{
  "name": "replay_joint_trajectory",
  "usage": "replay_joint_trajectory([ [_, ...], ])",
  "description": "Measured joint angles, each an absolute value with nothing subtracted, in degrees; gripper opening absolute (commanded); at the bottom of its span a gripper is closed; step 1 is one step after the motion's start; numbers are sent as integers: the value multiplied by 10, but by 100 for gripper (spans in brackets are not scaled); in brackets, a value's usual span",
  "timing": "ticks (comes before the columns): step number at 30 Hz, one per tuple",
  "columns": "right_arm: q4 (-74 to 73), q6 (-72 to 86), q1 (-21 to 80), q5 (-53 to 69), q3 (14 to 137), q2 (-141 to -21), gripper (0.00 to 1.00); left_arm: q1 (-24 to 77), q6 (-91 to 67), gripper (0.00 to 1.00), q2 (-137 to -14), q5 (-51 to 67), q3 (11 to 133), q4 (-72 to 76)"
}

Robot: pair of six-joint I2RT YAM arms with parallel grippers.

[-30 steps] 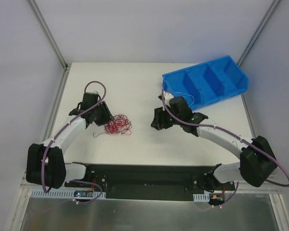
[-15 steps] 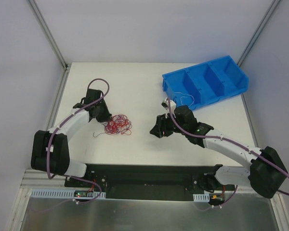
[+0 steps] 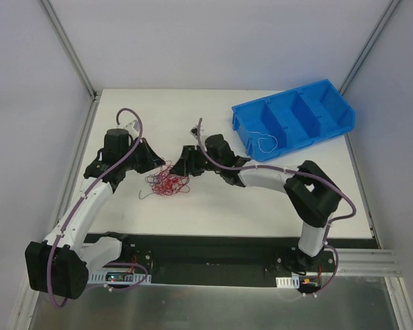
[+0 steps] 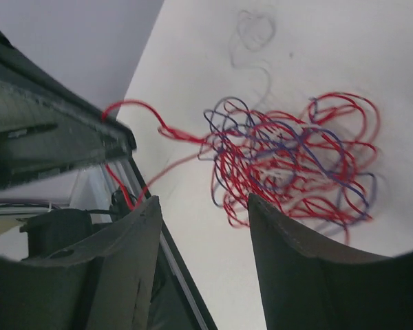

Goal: Untangle the cables

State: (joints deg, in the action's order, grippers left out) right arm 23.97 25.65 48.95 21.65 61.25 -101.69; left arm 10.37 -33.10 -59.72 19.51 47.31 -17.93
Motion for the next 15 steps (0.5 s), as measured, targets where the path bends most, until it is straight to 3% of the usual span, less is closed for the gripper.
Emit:
replay_joint_trajectory([
  [8, 281, 297, 528, 213, 698, -1146, 53, 104, -332, 0, -521, 271, 487, -199],
  [15, 251, 287, 536, 151, 697, -1171, 48, 104, -324, 0, -463, 286, 647, -204],
])
